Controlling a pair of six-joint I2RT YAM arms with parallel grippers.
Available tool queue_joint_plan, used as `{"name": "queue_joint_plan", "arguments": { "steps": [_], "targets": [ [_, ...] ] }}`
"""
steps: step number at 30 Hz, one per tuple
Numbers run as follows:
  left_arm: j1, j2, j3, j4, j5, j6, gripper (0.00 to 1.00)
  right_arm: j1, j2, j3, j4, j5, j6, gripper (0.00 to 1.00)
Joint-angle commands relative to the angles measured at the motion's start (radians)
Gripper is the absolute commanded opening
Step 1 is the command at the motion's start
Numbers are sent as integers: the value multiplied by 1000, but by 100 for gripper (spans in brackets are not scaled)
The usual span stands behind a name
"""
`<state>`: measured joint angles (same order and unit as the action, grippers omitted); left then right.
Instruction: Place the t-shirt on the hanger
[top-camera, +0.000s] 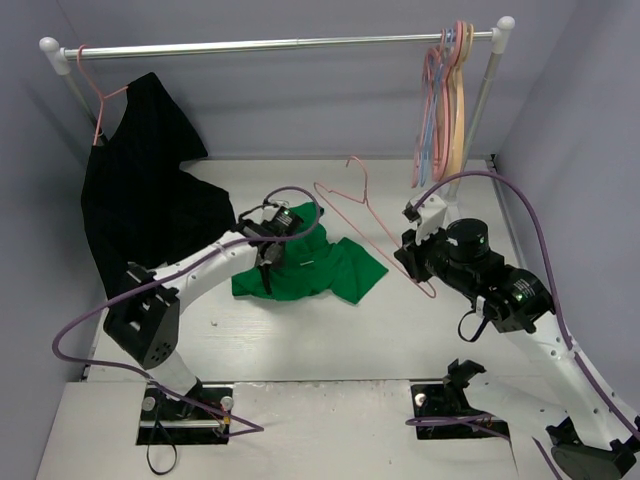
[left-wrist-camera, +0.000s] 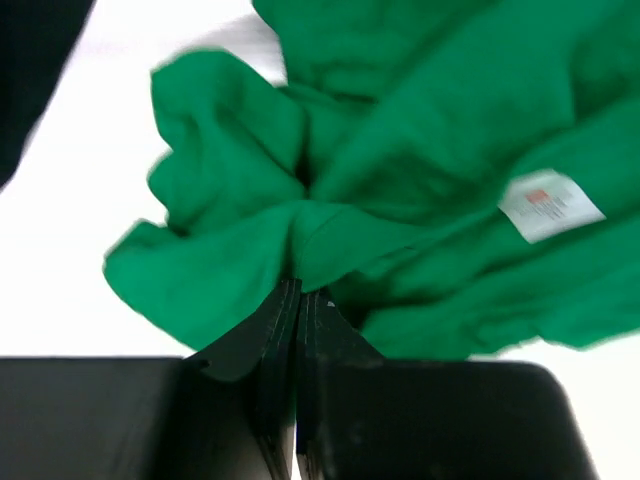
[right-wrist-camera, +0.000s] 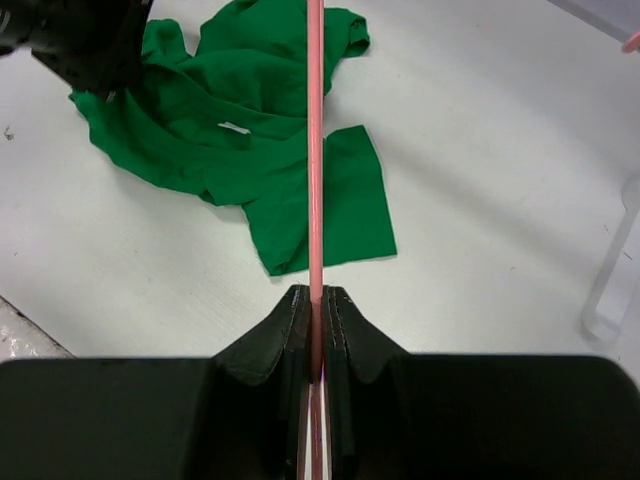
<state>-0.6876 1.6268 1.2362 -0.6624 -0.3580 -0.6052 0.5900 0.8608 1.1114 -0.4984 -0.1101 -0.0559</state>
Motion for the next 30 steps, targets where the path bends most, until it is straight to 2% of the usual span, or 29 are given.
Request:
{"name": "queue_joint_plan", "arguments": {
  "steps": [1, 5, 9, 14, 21, 30],
  "targets": [
    [115, -31, 51, 87, 86, 111, 0, -2, 12, 4, 70, -43, -19, 0],
    [189, -25, 144, 107, 200, 251, 0, -4, 15, -5, 84, -121, -31, 0],
    [279, 24, 317, 26, 296, 363, 0, -4, 24, -10, 96, -175, -51, 0],
    [293, 44, 478, -29, 353, 466, 0, -2, 55, -22, 141, -263, -55, 0],
    [289, -25, 459, -23, 459, 459, 0, -2, 87, -59, 225, -310, -62, 0],
    [287, -24, 468, -62, 404, 418, 0, -2, 93, -64, 250, -345, -44, 0]
  ]
}}
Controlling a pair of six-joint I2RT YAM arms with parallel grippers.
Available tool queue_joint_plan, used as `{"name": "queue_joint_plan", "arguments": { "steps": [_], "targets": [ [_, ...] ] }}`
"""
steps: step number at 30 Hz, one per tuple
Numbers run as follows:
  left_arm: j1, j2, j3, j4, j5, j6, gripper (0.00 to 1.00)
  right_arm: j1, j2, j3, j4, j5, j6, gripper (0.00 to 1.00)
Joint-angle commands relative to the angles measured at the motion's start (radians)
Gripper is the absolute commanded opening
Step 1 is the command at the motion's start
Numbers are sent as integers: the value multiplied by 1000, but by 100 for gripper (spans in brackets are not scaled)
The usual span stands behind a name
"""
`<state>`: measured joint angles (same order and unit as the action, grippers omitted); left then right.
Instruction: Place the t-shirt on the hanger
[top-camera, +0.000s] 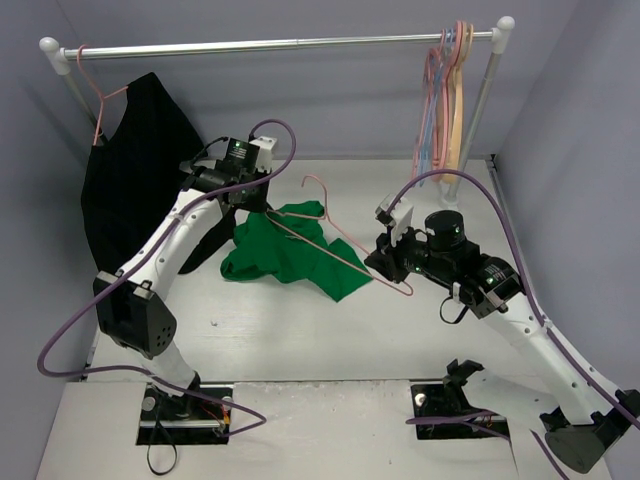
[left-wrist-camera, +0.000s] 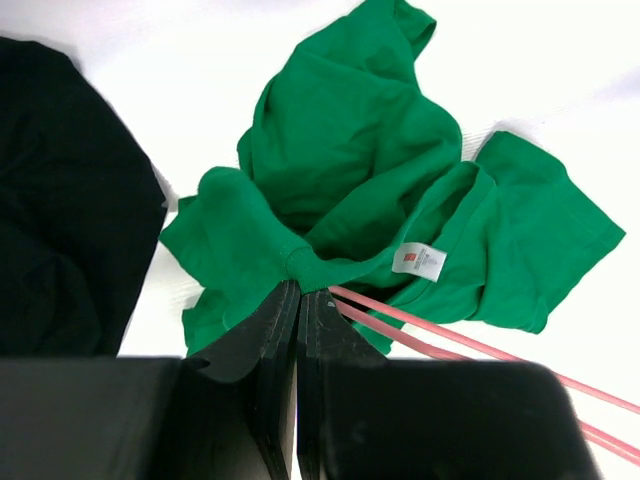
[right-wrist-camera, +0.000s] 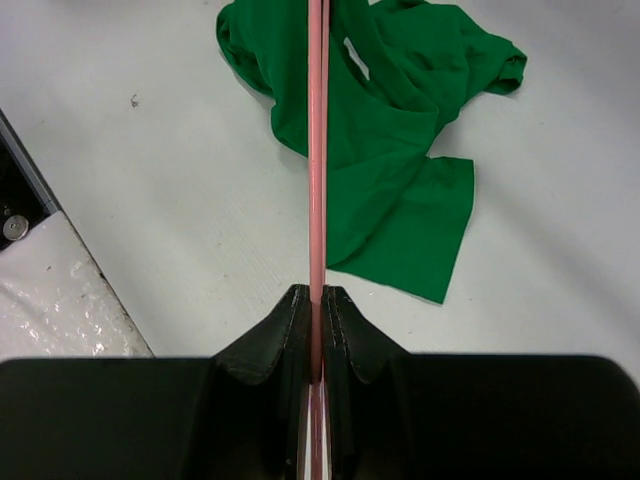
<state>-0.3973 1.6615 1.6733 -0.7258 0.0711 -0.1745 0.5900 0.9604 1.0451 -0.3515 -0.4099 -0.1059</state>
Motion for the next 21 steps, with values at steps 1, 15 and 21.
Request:
{"name": "queue_joint_plan", "arguments": {
  "steps": [1, 15, 21],
  "targets": [
    [-3, -55, 29, 0, -39, -22, 0, -2, -8, 3, 108, -53, 9, 0],
    [-52, -140, 36, 19, -62, -89, 0, -6, 44, -68, 305, -101, 104, 0],
    [-149, -230, 20, 29, -145, -91, 0, -7, 67, -138, 590, -158, 170, 0]
  ]
}}
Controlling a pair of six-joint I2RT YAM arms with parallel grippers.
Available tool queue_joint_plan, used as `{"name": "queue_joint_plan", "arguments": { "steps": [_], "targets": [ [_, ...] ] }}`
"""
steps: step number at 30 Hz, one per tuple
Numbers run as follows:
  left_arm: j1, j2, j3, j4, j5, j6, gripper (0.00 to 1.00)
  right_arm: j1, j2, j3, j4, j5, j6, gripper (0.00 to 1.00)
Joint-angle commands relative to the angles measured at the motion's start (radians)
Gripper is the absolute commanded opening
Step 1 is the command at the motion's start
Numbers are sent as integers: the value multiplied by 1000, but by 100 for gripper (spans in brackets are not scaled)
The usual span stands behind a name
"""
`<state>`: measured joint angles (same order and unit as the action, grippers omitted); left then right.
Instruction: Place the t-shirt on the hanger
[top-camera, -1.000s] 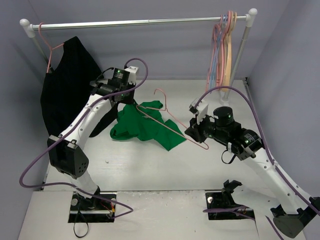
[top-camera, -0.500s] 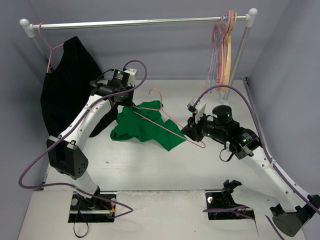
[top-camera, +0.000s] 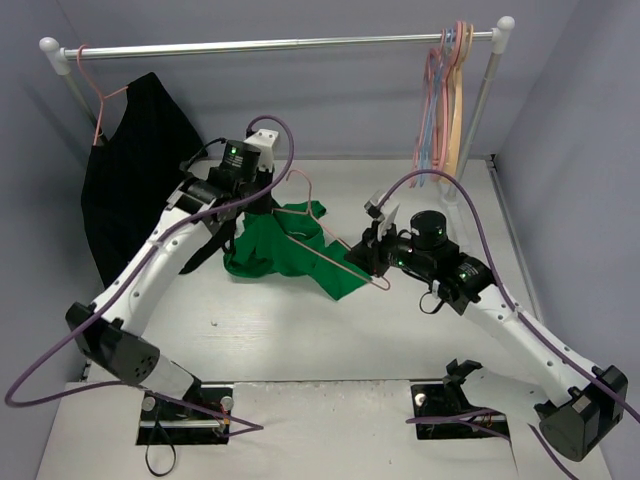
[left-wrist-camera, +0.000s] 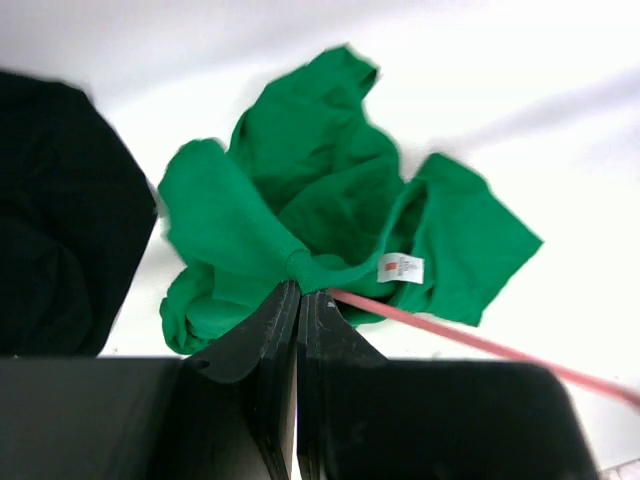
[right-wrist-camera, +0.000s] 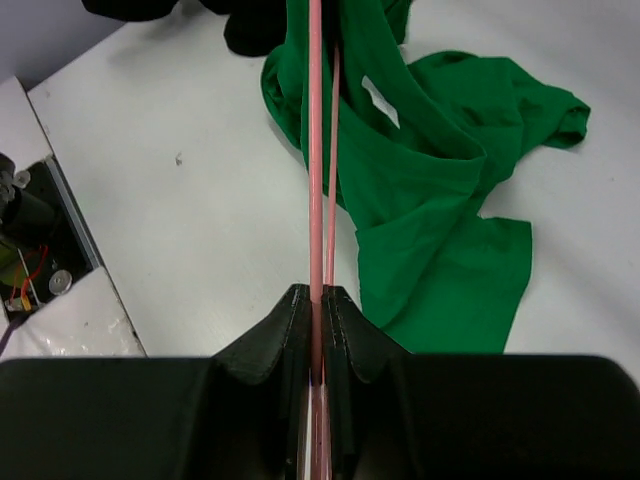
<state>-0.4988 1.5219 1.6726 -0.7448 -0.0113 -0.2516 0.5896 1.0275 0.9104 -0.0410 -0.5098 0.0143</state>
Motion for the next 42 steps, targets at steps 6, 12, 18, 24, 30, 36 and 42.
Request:
{"name": "queue_joint_plan", "arguments": {
  "steps": [6, 12, 18, 24, 30, 36, 42],
  "targets": [
    [-107, -137, 6, 71, -124, -35, 0, -20, -20, -50, 493, -52, 98, 0],
    [-138, -82, 162, 29, -133, -25, 0, -27, -41, -57, 650, -79, 102, 0],
    [-204, -8, 386, -37, -162, 23, 0, -88, -14, -45, 798, -110, 162, 0],
    [-216, -31, 330, -12, -168, 28, 0, -155, 31, -99, 989, -199, 259, 0],
    [-216, -69, 210, 54, -185, 43, 1, -155, 60, -172, 1086, -245, 266, 0],
    [-216, -60, 171, 84, -156, 52, 3, -157, 120, -238, 1173, -268, 276, 0],
    [-216, -75, 142, 88, -159, 64, 25, -157, 169, -264, 1219, -297, 276, 0]
  ]
}}
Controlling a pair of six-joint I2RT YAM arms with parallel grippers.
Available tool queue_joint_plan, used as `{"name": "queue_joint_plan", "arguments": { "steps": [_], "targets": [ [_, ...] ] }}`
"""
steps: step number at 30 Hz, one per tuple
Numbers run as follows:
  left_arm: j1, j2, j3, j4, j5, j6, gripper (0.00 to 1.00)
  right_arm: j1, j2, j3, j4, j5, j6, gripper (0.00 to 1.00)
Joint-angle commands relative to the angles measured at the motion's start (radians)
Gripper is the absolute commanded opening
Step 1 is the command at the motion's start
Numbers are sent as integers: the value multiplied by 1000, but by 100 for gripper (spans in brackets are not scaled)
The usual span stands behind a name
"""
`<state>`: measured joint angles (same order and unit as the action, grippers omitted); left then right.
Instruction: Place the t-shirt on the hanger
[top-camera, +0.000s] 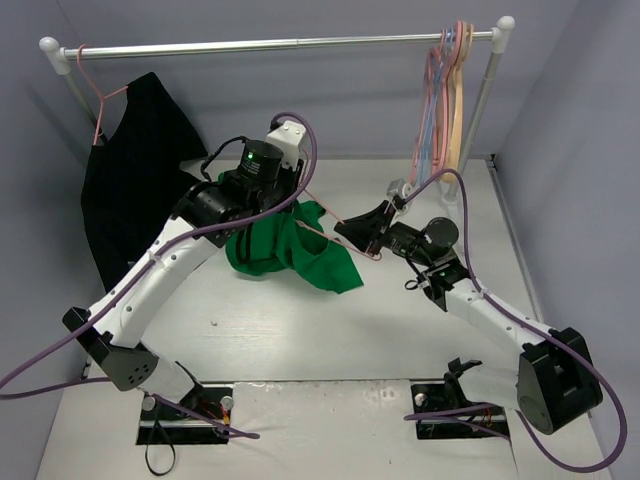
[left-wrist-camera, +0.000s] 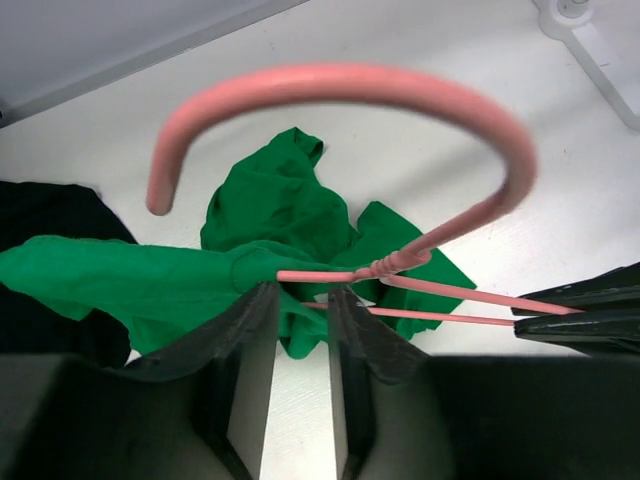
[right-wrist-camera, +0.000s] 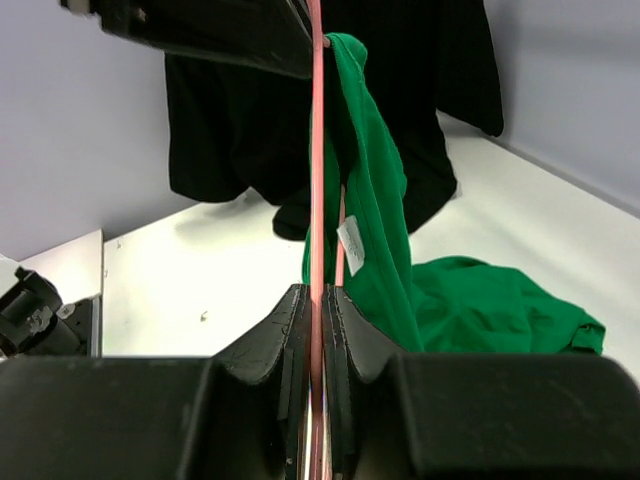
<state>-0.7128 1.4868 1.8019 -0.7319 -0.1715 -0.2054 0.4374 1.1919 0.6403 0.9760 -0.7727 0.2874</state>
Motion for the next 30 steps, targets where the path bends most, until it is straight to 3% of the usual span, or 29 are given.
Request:
{"name": "queue_joint_plan", "arguments": {
  "steps": [1, 5, 14, 17, 18, 21, 30],
  "targets": [
    [-2, -45, 8, 75, -3, 23, 27, -3, 8, 4, 205, -33, -2, 0],
    [-2, -83, -29, 77, -31, 57, 34, -11, 28, 4, 220, -34, -7, 0],
    [61, -215, -214, 121, -106, 109, 35, -20, 80, 9, 263, -56, 2, 0],
    [203, -226, -249, 124, -2, 104, 35, -22, 98, 15, 271, -68, 6, 0],
    [296, -224, -254, 127, 91, 98, 35, -22, 106, 15, 274, -71, 9, 0],
    [410, -191, -256, 141, 275, 113, 36, -22, 120, 19, 283, -82, 15, 0],
    [544, -93, -236, 175, 612, 276, 45, -22, 138, 41, 279, -109, 9, 0]
  ]
}}
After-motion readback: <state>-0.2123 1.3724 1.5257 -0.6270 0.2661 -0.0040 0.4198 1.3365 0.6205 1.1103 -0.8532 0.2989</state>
